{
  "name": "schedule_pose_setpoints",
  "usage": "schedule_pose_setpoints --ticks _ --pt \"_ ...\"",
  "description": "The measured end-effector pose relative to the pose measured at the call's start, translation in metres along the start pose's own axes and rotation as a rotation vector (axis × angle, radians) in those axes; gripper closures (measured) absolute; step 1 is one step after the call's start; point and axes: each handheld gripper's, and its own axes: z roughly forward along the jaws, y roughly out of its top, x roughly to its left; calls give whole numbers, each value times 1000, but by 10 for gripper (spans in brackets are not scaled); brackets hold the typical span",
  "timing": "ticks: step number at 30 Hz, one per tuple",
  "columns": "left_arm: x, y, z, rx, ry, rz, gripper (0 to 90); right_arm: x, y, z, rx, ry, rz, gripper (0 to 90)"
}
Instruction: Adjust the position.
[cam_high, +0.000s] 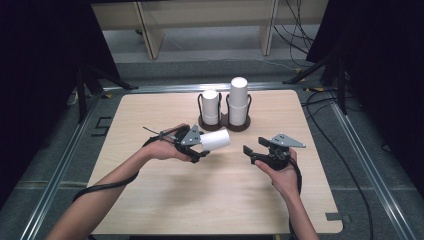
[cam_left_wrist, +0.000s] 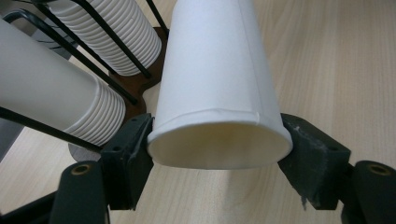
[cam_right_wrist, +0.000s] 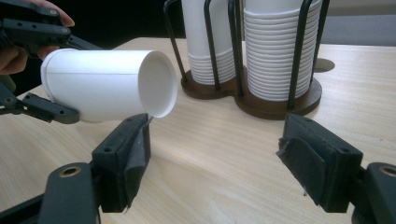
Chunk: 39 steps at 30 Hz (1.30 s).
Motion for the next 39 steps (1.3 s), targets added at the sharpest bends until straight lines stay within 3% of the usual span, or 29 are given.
schedule_pose_setpoints --ticks 6,9,13,15,16,18,19,22,24,25,26,29,32,39 --pt "3 1 -1 17 -12 25 293 1 0 1 14 14 -18 254" --pt "4 1 -3 36 -20 36 294 3 -1 2 28 33 6 254" --pt "6 1 -4 55 -24 54 295 2 0 2 40 24 -42 261" --pt "7 2 -5 63 -28 56 296 5 -1 4 41 43 -17 268" --pt "8 2 -6 66 -29 59 297 7 -1 4 49 30 -8 273" --pt "9 2 -7 78 -29 69 297 7 -1 4 58 35 -19 274" --pt "9 2 -7 83 -31 73 298 6 -1 5 45 36 -59 277" --pt "10 3 -8 105 -39 94 299 7 -1 6 55 34 -74 281" --pt "11 4 -9 114 -41 103 300 9 -2 8 59 59 -72 281" --pt "11 4 -9 118 -43 108 300 8 -1 8 63 38 -107 281" --pt "11 5 -9 120 -45 110 300 10 -2 9 66 52 -84 281" --pt "13 6 -11 136 -47 122 300 9 -1 9 80 52 -133 280" --pt "14 7 -12 151 -53 136 302 10 -1 11 73 64 -136 279" --pt "17 9 -15 174 -51 164 307 13 -1 11 113 84 -122 280"
